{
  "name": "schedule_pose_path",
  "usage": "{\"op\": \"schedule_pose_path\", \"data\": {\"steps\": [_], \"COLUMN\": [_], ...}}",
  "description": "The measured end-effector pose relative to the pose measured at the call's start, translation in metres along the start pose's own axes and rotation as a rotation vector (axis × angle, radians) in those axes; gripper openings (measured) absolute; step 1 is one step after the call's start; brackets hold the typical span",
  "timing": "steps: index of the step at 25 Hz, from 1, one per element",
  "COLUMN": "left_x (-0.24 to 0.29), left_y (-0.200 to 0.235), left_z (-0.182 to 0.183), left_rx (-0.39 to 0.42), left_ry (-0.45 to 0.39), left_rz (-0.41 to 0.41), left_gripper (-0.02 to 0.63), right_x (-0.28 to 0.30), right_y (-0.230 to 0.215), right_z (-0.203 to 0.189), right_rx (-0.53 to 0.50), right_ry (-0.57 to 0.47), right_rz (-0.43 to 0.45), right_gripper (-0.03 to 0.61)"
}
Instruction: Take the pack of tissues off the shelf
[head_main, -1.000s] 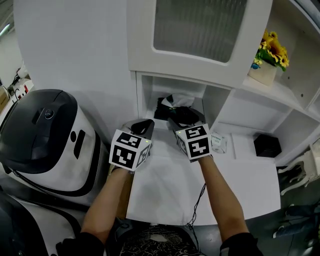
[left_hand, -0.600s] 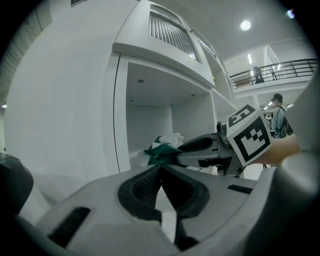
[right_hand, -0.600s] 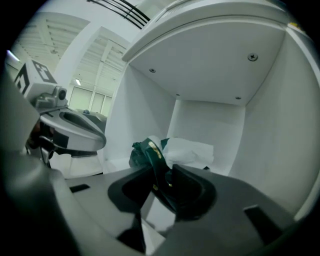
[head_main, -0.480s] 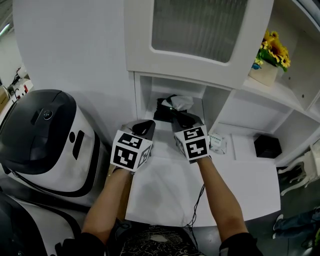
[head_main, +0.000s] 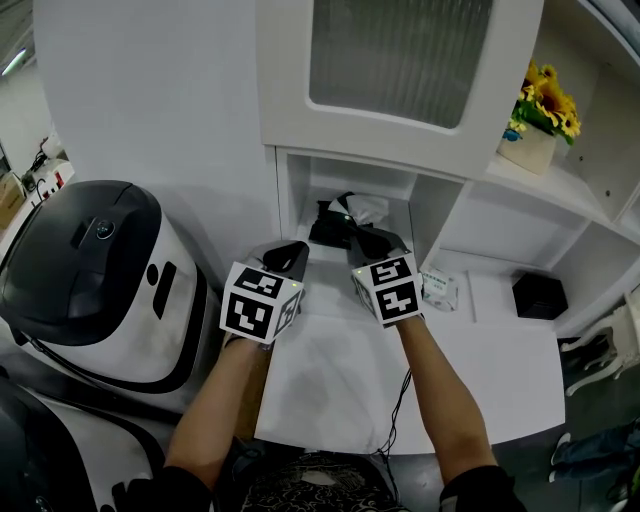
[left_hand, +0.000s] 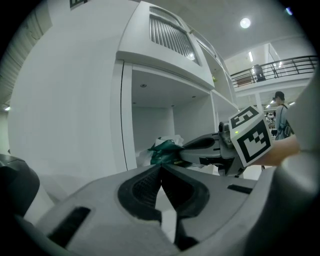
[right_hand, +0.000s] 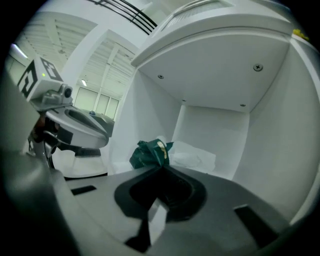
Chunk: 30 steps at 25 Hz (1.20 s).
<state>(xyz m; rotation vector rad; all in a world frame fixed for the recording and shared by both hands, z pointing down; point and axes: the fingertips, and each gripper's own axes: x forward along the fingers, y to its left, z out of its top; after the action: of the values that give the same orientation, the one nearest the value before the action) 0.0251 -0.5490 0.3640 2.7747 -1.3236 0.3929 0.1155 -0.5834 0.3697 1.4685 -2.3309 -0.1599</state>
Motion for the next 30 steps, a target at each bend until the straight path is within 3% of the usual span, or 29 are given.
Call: {"op": "schedule_pose_path", "data": {"steps": [30], "left_x": [-0.098], "left_y": [-0.039], "left_z": [0.008], "left_rx": [0.039], "left_ry": [-0.030], "left_rz": [-0.060], "left_gripper": [0.008], "right_x": [-0.120], "right_y": [0.031], "right_z": [0.040], "right_rx": [0.070], "right_ry": [-0.092], "right_rz": [-0.188], "right_gripper": [0.008]}}
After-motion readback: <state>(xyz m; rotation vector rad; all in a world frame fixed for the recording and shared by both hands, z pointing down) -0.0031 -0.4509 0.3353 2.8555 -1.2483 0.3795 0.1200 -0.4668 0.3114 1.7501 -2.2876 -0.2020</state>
